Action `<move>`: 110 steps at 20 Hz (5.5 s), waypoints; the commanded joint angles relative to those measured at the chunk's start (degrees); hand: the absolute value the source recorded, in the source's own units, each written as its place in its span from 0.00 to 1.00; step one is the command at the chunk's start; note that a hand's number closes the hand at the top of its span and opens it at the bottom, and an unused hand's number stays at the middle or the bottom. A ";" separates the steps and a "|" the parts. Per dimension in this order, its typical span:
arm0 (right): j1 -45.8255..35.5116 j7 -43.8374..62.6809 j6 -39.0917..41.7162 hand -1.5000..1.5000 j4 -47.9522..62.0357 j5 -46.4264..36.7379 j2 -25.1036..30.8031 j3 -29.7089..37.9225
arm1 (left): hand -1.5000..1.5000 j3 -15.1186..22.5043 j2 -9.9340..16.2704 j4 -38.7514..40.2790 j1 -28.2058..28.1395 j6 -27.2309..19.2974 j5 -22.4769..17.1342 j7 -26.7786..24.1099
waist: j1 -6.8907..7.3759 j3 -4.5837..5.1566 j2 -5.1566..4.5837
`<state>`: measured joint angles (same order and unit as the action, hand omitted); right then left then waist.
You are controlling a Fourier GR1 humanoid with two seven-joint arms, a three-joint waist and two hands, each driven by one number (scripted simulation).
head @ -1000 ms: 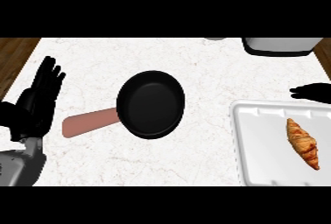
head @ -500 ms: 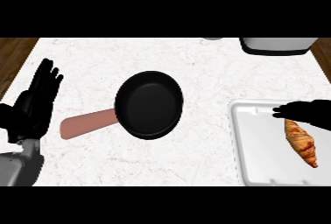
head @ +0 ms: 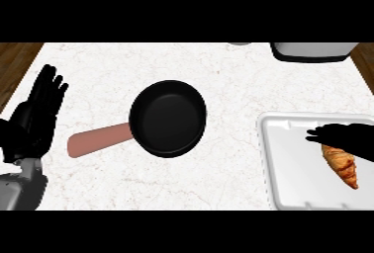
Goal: Pick the croissant from the tray and place it in the pot
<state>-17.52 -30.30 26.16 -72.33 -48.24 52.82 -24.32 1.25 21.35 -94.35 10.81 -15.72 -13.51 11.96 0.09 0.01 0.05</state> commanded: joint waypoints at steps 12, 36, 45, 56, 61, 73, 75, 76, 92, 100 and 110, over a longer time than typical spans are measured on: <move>-2.53 -5.69 -8.45 0.00 15.36 -15.05 -9.53 5.93 | 0.50 -2.36 -4.28 2.73 1.89 2.73 4.36 -0.20 | 0.19 -0.03 -0.12; -3.05 -2.31 -10.40 1.00 16.33 -24.03 -30.36 4.29 | 0.50 -4.65 -6.48 1.14 -0.38 5.17 6.28 0.14 | -0.88 0.28 0.75; -3.40 13.60 -8.79 1.00 9.83 -20.18 -52.12 1.98 | 0.50 -3.80 -6.70 1.48 -0.14 5.69 6.19 0.68 | 1.90 0.21 1.56; -3.17 36.21 -23.92 1.00 -11.17 -5.16 -52.74 -2.11 | 0.50 -3.35 -7.32 2.63 0.88 5.97 5.80 1.22 | 1.29 -0.36 2.30; -6.32 52.47 -33.92 1.00 -20.82 -4.87 -52.80 -7.23 | 0.50 -3.65 -6.49 3.01 0.94 6.05 6.51 0.74 | 1.48 0.03 2.44; -22.47 99.80 -46.47 1.00 -27.31 -14.01 -52.82 -25.98 | 0.50 -3.66 -6.85 4.86 3.28 6.30 6.53 0.50 | 2.28 0.28 0.80; -28.04 104.91 -47.32 1.00 -23.94 -13.36 -52.81 -25.86 | 0.50 -2.36 -8.23 3.00 4.32 4.51 7.70 1.37 | 3.17 0.21 0.59; -28.03 106.54 -50.26 1.00 -22.51 -12.73 -52.81 -25.79 | 0.50 -2.79 -7.35 2.57 2.48 6.46 6.61 0.57 | 3.29 0.17 0.35; -39.75 105.18 -49.91 1.00 6.66 -16.18 -52.79 -22.51 | 0.50 -3.33 -8.62 5.91 4.18 5.89 7.61 -1.40 | 1.95 0.07 -0.40; -36.10 95.44 -59.77 1.00 17.01 -4.65 -52.80 -17.77 | 0.50 -5.17 -6.98 4.39 5.88 6.65 6.25 1.71 | 2.74 -0.01 -0.87; -32.28 73.34 -74.35 0.00 17.73 17.28 -52.81 -14.78 | 0.50 -1.87 -10.20 2.20 5.06 4.71 8.63 1.61 | 4.21 -0.15 -1.31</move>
<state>-52.48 49.33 -38.61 -54.08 -37.05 0.18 -39.22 -1.66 12.26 -91.61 14.97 -9.67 -5.91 12.59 3.94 -0.06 -1.04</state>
